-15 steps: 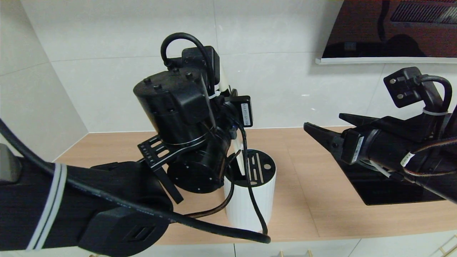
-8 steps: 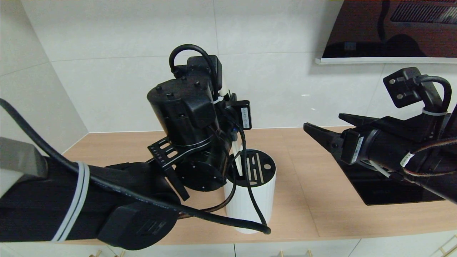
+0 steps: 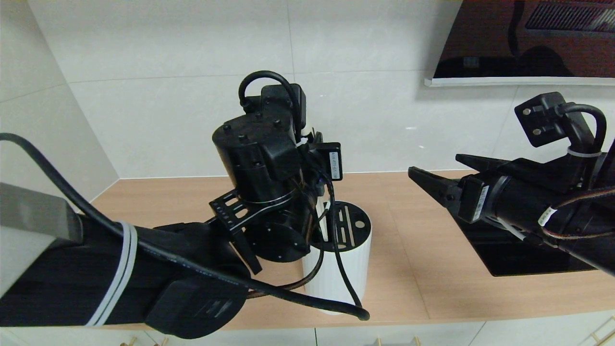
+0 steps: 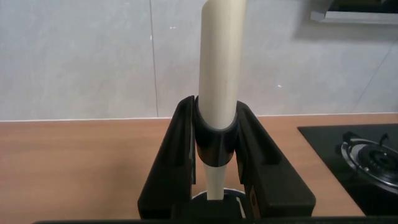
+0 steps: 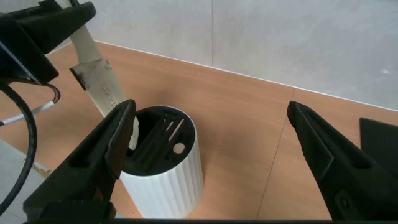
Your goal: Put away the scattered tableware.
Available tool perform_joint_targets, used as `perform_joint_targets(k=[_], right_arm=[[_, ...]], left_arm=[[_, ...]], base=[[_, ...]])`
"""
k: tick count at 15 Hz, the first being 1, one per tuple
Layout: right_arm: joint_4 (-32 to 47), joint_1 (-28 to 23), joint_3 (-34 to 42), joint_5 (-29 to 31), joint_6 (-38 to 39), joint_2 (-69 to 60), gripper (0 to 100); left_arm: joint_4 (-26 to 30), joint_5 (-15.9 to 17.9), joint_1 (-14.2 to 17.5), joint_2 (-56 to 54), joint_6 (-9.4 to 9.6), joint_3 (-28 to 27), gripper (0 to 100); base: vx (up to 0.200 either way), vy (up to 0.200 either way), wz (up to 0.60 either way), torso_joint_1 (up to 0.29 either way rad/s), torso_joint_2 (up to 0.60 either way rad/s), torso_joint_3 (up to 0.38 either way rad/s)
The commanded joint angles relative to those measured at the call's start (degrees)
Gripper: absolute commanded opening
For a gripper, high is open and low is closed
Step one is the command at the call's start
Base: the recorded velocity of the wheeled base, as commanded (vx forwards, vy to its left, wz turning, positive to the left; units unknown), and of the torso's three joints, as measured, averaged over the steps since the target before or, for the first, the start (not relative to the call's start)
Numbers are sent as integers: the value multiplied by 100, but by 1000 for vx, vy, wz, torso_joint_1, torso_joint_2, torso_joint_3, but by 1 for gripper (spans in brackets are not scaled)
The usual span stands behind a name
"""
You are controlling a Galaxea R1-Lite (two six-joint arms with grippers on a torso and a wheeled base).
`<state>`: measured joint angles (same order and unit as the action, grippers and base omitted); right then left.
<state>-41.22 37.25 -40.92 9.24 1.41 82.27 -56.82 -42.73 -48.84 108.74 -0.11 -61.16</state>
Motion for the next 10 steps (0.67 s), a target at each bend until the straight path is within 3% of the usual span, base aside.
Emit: perform_joint_targets(k=[1, 10], right_arm=[[-9, 1, 14, -1, -1, 25, 100], [0, 1, 14, -1, -1, 43, 100]], left_arm=[[-4, -25, -82, 130, -42, 16, 0], [-251, -51, -170, 543, -165, 421, 0]], base=[[0, 0, 0, 0, 0, 0], [0, 0, 0, 0, 0, 0]])
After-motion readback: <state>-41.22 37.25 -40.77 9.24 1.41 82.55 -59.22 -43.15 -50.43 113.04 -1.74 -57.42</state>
